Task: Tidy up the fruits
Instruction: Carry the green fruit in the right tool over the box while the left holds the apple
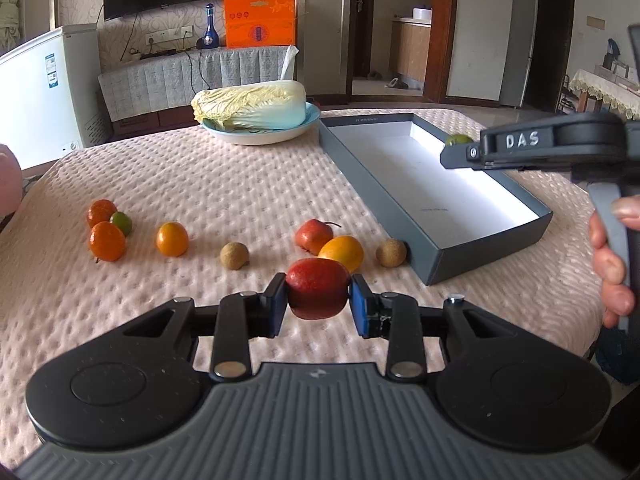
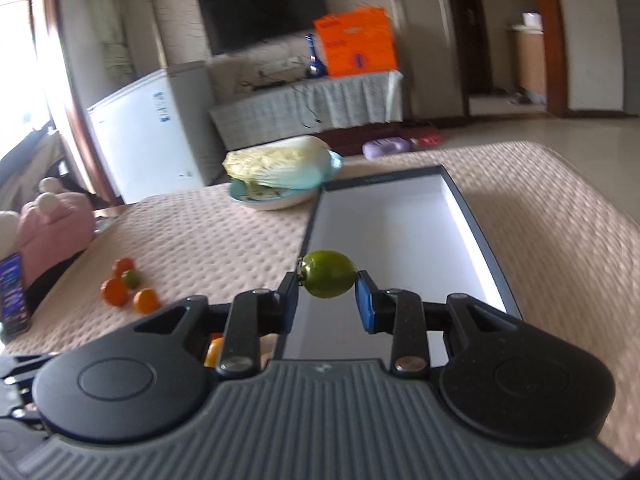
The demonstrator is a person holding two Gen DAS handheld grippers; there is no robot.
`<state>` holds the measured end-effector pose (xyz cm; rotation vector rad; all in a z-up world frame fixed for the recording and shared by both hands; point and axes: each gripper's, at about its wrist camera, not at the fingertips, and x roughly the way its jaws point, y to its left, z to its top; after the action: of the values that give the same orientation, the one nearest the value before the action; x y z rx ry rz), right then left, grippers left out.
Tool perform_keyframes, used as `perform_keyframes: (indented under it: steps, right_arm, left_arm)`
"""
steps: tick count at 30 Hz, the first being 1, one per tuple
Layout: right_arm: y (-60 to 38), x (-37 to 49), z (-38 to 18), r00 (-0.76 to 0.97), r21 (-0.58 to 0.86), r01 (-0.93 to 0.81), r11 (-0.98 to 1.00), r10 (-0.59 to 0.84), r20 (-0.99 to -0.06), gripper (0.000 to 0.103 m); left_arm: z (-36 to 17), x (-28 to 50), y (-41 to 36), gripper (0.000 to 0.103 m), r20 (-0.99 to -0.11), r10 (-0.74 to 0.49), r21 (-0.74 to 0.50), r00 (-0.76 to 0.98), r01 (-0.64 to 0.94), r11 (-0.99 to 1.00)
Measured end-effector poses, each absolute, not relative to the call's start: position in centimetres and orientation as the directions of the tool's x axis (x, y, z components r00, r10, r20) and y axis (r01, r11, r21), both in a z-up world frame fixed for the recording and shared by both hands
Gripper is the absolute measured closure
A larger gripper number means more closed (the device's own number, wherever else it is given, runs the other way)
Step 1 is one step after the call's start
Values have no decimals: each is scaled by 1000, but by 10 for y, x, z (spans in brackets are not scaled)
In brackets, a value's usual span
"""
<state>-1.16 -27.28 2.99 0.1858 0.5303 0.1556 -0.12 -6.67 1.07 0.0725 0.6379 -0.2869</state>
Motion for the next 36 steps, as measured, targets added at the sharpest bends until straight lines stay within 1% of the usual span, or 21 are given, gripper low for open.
perform_keyframes:
  steps: [8, 15, 21, 31, 36]
  right_arm:
    - [-267, 1, 13, 810, 212, -42, 976, 157, -565, 69]
    - [-280, 5, 3, 764, 223, 14, 975, 133, -631, 69]
    - [-287, 3, -2, 741, 207, 35, 978, 113, -662, 69]
    - [-293, -6, 1, 727, 139, 3, 990, 93, -680, 70]
    - [-299, -13, 4, 698, 135, -8, 991, 102, -709, 70]
  left_arm:
    - [12, 0, -56, 65, -600, -240, -46, 763, 267, 963]
    - [10, -1, -64, 65, -602, -248, -36, 759, 284, 958]
    - [10, -1, -67, 65, -596, -249, -34, 764, 286, 958]
    - [10, -5, -82, 65, -591, -271, -28, 760, 317, 948]
    - [10, -6, -88, 65, -589, -279, -26, 758, 327, 945]
